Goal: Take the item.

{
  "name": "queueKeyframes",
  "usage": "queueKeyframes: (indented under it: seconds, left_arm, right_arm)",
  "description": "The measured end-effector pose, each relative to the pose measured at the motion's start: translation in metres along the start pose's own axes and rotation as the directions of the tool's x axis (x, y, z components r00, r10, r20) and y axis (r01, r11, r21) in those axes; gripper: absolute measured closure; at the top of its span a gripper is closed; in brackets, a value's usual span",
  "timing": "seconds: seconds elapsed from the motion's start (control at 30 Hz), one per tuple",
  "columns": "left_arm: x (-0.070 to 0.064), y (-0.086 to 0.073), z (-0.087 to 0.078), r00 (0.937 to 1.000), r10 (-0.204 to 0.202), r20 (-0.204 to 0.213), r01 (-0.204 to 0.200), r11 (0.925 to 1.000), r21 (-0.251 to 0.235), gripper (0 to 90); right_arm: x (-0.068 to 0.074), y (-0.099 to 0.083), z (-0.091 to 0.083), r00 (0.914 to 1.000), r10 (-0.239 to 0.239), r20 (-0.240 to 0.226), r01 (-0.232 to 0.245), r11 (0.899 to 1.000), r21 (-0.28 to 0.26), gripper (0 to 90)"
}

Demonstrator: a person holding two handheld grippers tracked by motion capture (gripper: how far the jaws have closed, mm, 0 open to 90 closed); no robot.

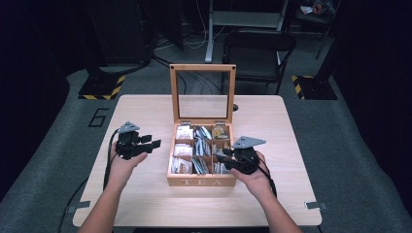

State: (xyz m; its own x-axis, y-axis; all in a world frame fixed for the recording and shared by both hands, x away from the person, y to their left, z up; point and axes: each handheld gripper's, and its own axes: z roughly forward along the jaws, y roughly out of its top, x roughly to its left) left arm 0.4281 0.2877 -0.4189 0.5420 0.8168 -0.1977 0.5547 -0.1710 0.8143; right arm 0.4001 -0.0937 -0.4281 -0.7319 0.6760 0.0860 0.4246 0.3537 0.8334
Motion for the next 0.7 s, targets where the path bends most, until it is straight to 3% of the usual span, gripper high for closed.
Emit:
queueKeyframes:
  seconds: [0.23, 0.3, 0.5, 0.7]
  left_arm:
    - [0.001, -0.008, -0.008, 1.0000, 0.003, 0.003, -0.003, 1.0000, 0.000, 47.9]
    - [0.001, -0.011, -0.011, 1.0000, 0.006, 0.003, -0.006, 1.0000, 0.004, 47.7]
    - [0.002, -0.018, -0.015, 1.0000, -0.007, -0.003, 0.007, 1.0000, 0.007, 47.6]
    - [0.002, -0.021, -0.014, 0.9999, -0.007, -0.009, 0.007, 0.9999, 0.010, 47.4]
  right_arm:
    - [0.011, -0.002, 0.009, 0.9999, -0.012, -0.002, 0.012, 1.000, 0.016, 56.1]
    - [0.016, -0.002, 0.013, 0.9999, 0.008, -0.008, -0.007, 1.000, 0.024, 53.6]
    - [0.025, -0.002, 0.025, 0.9997, -0.001, -0.024, 0.002, 0.999, 0.039, 53.6]
    - [0.032, 0.001, 0.030, 0.9994, -0.010, -0.033, 0.011, 1.000, 0.019, 54.1]
